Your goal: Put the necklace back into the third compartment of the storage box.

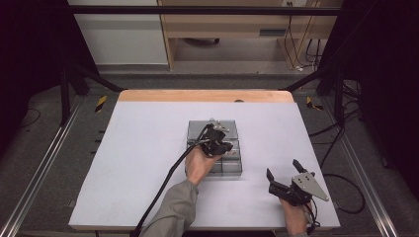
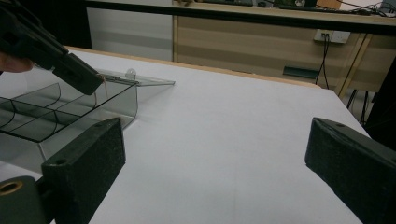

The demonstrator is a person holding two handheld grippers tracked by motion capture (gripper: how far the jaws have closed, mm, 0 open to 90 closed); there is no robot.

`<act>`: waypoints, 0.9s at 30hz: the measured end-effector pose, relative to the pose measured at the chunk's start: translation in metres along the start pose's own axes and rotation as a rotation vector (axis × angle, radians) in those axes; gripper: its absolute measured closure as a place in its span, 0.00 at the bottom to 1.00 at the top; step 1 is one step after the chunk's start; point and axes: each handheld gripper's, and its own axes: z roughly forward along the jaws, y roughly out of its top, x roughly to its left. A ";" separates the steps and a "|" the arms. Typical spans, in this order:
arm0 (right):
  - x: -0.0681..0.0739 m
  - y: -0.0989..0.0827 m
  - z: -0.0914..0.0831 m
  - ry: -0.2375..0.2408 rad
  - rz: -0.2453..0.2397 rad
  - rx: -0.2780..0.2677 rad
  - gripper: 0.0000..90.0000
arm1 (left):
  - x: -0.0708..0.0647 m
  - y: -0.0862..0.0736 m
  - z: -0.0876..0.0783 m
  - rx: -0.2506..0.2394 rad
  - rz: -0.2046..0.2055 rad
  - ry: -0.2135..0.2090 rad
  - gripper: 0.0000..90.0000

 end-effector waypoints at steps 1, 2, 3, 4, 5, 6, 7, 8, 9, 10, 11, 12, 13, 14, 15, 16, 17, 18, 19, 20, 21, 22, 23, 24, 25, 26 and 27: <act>0.000 0.000 0.000 0.000 0.000 0.000 0.06 | 0.000 0.000 0.000 0.000 -0.003 -0.002 0.94; 0.000 0.000 0.000 0.000 0.000 0.000 0.06 | 0.000 0.000 0.000 0.000 -0.003 -0.002 0.94; 0.000 0.000 0.000 0.000 0.000 0.000 0.06 | -0.001 0.000 0.000 0.000 -0.005 -0.004 0.94; 0.000 0.000 0.000 0.000 0.000 0.000 0.06 | -0.001 0.000 0.001 0.000 -0.005 -0.005 0.94; 0.000 0.000 0.000 0.000 0.000 0.000 0.06 | -0.001 0.000 0.001 -0.001 -0.003 -0.006 0.93; 0.000 0.000 0.000 0.000 0.000 0.000 0.06 | -0.001 0.000 0.001 -0.002 -0.008 -0.002 0.91; 0.000 0.000 0.000 0.000 0.000 0.000 0.06 | -0.001 0.000 0.001 -0.003 -0.008 -0.003 0.89; 0.000 0.000 0.000 0.001 0.000 0.001 0.06 | -0.001 0.000 0.000 -0.001 -0.008 -0.002 0.89; 0.000 0.000 0.000 0.001 0.000 0.001 0.06 | -0.001 0.000 0.000 -0.001 -0.008 -0.002 0.89; 0.000 0.000 0.000 0.001 -0.001 0.000 0.06 | 0.000 0.000 0.000 0.002 -0.005 0.000 0.89; 0.000 0.000 0.000 0.001 -0.001 0.000 0.06 | 0.000 0.000 0.000 0.002 -0.005 0.000 0.88; 0.000 0.000 0.000 0.001 0.000 0.001 0.06 | 0.000 0.000 0.000 0.001 -0.008 -0.002 0.87; 0.000 0.000 0.000 0.001 0.000 0.000 0.06 | 0.000 0.000 -0.001 -0.001 -0.009 -0.007 0.85; 0.000 0.000 0.000 0.001 0.000 0.000 0.06 | 0.000 0.000 -0.001 -0.001 -0.009 -0.007 0.85; 0.000 0.000 0.000 0.001 0.000 0.001 0.06 | 0.000 0.000 -0.002 -0.003 -0.008 -0.008 0.84; 0.000 0.000 0.000 0.001 0.000 0.001 0.06 | -0.001 0.000 -0.002 -0.006 -0.005 -0.007 0.84; 0.000 0.000 0.000 0.002 0.000 0.001 0.06 | -0.001 0.000 -0.004 -0.020 -0.002 -0.006 0.80; 0.000 0.000 0.000 0.002 0.000 0.001 0.06 | -0.001 0.000 -0.004 -0.020 -0.002 -0.006 0.76; 0.000 0.000 0.000 0.002 0.000 0.001 0.06 | -0.002 0.000 -0.007 -0.030 -0.004 0.004 0.70; 0.000 0.000 0.000 0.002 0.000 0.001 0.06 | -0.002 0.000 -0.007 -0.030 -0.004 0.004 0.68; 0.000 0.000 0.000 0.002 0.000 0.001 0.06 | -0.001 0.000 -0.008 -0.039 -0.005 0.008 0.62; 0.000 0.000 0.000 0.002 0.000 0.001 0.06 | -0.002 0.000 -0.009 -0.055 -0.008 0.011 0.58; 0.000 0.000 0.000 0.003 -0.001 0.001 0.06 | -0.001 0.000 -0.012 -0.074 -0.004 0.025 0.54; 0.000 0.000 0.000 0.003 -0.001 0.001 0.06 | -0.001 0.000 -0.012 -0.074 -0.004 0.025 0.49; 0.000 0.000 0.000 0.002 -0.001 0.001 0.06 | -0.002 0.000 -0.015 -0.095 -0.014 0.037 0.49; 0.000 0.000 0.000 0.001 -0.001 0.001 0.06 | -0.002 0.000 -0.018 -0.110 -0.011 0.039 0.41; 0.000 0.000 0.000 0.002 -0.001 0.001 0.06 | -0.003 -0.002 -0.025 -0.135 -0.011 0.045 0.38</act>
